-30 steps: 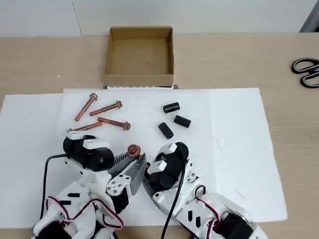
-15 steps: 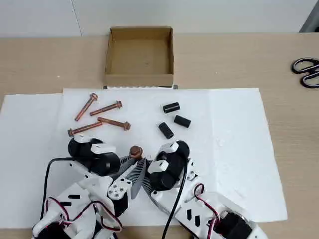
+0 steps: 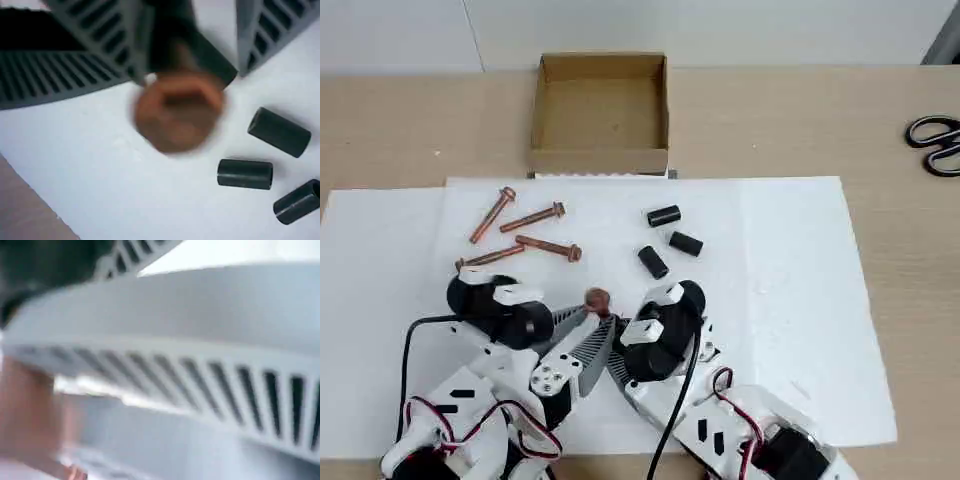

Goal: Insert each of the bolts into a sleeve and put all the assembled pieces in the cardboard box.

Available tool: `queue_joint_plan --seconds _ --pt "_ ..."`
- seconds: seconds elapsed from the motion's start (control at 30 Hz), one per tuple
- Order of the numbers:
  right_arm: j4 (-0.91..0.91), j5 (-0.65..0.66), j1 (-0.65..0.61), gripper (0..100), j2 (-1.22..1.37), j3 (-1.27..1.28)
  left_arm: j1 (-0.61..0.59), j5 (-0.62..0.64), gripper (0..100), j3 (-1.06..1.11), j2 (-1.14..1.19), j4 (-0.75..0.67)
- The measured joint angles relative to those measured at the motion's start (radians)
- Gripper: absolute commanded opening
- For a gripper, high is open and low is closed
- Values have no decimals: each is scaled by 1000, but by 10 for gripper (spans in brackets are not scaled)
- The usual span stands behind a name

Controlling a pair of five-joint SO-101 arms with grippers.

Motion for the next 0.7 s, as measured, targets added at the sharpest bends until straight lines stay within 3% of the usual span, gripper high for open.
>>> queue_joint_plan --seconds 0.37,0.47,0.7 --pt "0 -2 0 3 -2 0 0 0 148 0 0 2" --pt "0 -2 26 3 -2 0 0 0 100 0 0 5" --pt "-14 -2 114 3 -8 -6 3 -112 76 0 8 112"
